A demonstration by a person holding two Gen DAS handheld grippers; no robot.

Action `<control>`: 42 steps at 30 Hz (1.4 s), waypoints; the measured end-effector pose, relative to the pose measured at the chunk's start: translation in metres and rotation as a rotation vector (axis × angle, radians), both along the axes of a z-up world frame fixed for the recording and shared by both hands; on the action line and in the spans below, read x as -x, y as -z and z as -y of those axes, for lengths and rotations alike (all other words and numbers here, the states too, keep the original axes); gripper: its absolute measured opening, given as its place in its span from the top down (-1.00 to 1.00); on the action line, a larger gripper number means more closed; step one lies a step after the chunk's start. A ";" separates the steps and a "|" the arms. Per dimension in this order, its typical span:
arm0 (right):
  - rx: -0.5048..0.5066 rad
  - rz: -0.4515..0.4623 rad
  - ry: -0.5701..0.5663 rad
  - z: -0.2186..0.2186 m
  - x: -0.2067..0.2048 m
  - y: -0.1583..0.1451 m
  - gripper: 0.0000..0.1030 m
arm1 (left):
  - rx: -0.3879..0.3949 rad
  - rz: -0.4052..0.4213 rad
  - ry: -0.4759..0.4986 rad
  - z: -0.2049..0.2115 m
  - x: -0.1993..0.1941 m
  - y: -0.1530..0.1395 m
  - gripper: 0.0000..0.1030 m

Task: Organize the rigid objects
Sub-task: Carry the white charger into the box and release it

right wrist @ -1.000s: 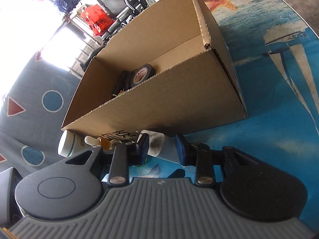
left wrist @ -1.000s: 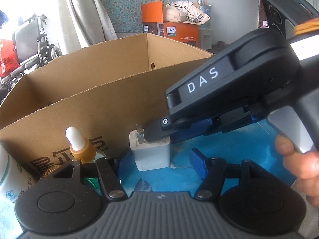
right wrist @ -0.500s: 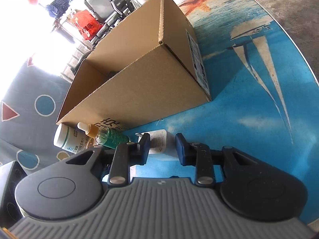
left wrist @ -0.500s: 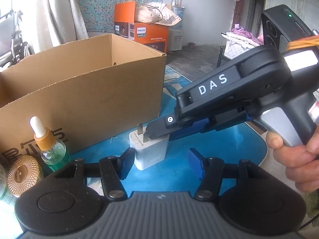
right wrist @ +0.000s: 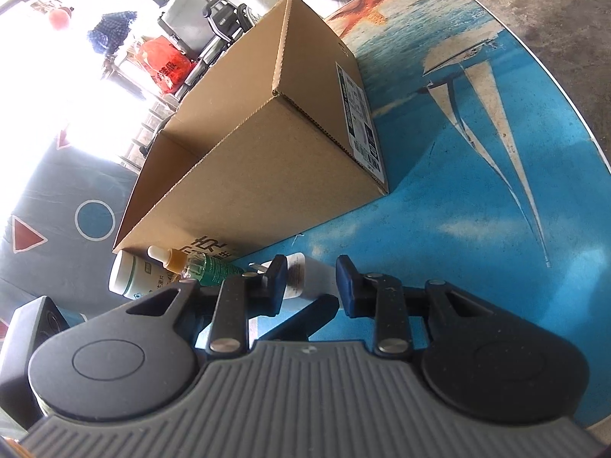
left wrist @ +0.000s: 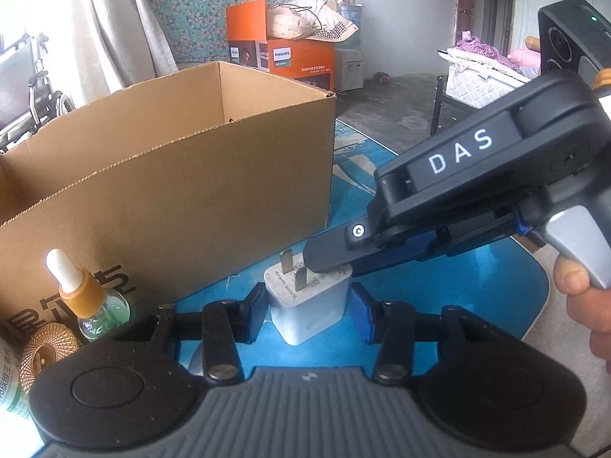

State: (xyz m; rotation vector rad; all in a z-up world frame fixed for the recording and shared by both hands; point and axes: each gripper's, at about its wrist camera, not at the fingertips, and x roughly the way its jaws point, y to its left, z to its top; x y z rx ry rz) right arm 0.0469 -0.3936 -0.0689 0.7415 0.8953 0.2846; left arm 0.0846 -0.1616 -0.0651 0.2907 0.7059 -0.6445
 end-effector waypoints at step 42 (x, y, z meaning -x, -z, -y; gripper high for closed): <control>-0.015 -0.171 -0.287 -0.099 -0.210 -0.053 0.45 | -0.018 -0.357 -0.278 -0.100 -0.165 -0.056 0.09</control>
